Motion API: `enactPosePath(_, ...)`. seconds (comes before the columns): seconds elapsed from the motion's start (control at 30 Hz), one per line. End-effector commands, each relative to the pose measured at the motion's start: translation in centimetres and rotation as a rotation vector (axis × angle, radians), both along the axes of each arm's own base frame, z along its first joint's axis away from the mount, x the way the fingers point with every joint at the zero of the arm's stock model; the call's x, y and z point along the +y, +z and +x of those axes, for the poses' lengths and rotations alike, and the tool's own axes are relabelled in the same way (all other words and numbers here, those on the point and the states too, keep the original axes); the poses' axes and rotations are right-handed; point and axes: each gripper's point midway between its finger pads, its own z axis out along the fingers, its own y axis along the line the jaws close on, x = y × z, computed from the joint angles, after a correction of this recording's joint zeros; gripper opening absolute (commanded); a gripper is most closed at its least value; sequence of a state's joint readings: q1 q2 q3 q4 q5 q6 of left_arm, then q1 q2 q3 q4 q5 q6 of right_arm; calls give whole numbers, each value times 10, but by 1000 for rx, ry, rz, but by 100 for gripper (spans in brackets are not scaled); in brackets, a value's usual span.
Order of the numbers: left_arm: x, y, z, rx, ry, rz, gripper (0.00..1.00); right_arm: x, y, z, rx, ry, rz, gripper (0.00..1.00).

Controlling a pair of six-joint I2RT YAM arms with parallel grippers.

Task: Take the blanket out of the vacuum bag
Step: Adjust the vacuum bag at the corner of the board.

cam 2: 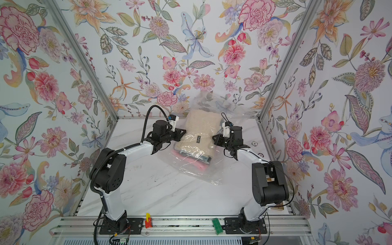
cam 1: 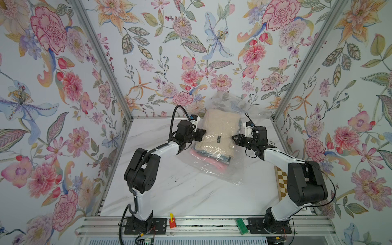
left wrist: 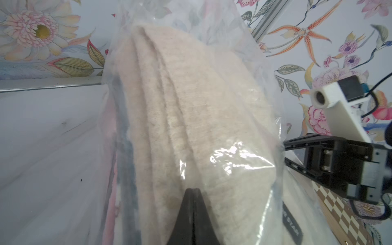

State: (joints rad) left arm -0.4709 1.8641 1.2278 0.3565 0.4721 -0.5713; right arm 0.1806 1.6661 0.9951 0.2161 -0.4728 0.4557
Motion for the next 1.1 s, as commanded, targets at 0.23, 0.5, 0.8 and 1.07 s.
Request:
enactPosePath(0.23,53,19,-44,10,173,-19,0,73,12,15,-42,196,-15,8)
enactPosePath(0.5,97,2,-81,74,322,-50,0,123,12,42,-45,301,-16,6)
enactPosePath(0.8,154,42,-78,-77,420,238,70,119,1,22,-9,265,-64,0)
enactPosePath(1.07,220,34,25,-50,345,150,99,117,0,20,-2,249,-64,0)
